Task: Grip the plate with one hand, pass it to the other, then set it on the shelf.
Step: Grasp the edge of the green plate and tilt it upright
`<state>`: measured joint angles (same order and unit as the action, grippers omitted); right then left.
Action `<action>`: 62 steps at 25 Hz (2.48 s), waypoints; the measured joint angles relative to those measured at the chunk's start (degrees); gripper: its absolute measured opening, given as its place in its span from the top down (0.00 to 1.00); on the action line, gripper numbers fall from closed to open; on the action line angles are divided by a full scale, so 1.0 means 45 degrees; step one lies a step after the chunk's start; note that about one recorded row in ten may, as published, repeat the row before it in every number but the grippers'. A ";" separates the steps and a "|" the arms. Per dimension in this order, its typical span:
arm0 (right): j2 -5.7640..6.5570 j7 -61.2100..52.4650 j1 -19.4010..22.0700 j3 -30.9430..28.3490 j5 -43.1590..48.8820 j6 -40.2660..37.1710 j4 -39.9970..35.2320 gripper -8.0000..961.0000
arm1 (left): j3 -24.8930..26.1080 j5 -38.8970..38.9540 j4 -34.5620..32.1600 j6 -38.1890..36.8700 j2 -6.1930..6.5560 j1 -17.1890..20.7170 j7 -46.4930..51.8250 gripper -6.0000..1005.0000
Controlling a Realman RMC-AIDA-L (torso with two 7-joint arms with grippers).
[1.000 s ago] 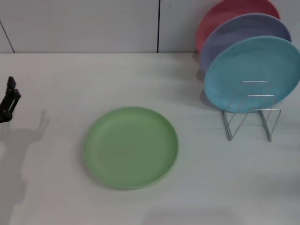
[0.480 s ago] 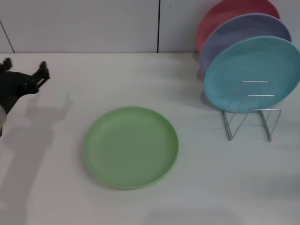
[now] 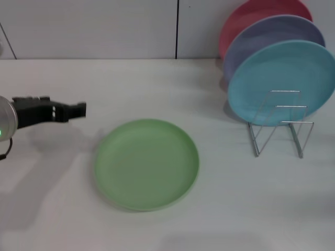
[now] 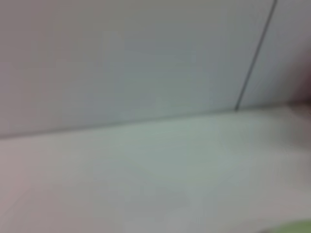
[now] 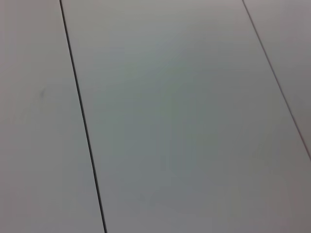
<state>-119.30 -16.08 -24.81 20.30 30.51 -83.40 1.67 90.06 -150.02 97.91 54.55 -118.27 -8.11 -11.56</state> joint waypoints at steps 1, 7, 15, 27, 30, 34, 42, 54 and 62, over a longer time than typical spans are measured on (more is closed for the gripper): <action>0.0001 0.0000 -0.0018 0.0001 0.0004 0.0000 0.0001 0.22 | 0.0025 -0.0090 -0.0038 0.0344 -0.0010 -0.0124 0.0042 0.14; 0.0025 0.0001 -0.0038 0.0000 0.0123 0.0000 -0.0031 0.22 | -0.0481 -0.0830 -0.0599 0.1098 -0.0044 -0.0504 0.0299 0.14; 0.0028 0.0001 -0.0033 0.0001 0.0150 0.0000 -0.0052 0.22 | -0.1235 -0.0879 -0.1063 0.1064 -0.0047 -0.0583 0.0680 0.14; 0.0027 0.0001 -0.0049 0.0001 0.0217 0.0000 -0.0058 0.22 | -0.1415 -0.0797 -0.3030 0.1047 -0.0046 -0.1644 0.0859 0.14; 0.0028 -0.0003 -0.0052 0.0001 0.0258 0.0000 -0.0059 0.22 | -0.1420 -0.0767 -0.3291 0.1046 -0.0047 -0.1801 0.0860 0.14; 0.0027 -0.0133 -0.0053 0.0002 0.0260 0.0000 -0.0078 0.22 | -0.1421 -0.0773 -0.3325 0.1041 -0.0047 -0.1826 0.0859 0.14; 0.0027 -0.0152 -0.0054 0.0001 0.0284 0.0000 -0.0075 0.22 | -0.1421 -0.0836 -0.3568 0.0992 -0.0064 -0.1852 0.0859 0.14; 0.0027 -0.0157 -0.0008 0.0001 0.0323 -0.0018 -0.0019 0.22 | -0.1421 -0.0773 -0.3744 0.1018 -0.0066 -0.1872 0.0871 0.14; 0.0027 -0.0156 0.0060 0.0001 0.0338 -0.0094 -0.0018 0.22 | -0.1421 -0.0764 -0.3770 0.1144 -0.0066 -0.1870 0.0893 0.14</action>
<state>-119.18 -16.79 -24.54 20.30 32.03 -83.82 1.59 83.67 -153.46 80.94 59.70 -118.56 -16.52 -7.55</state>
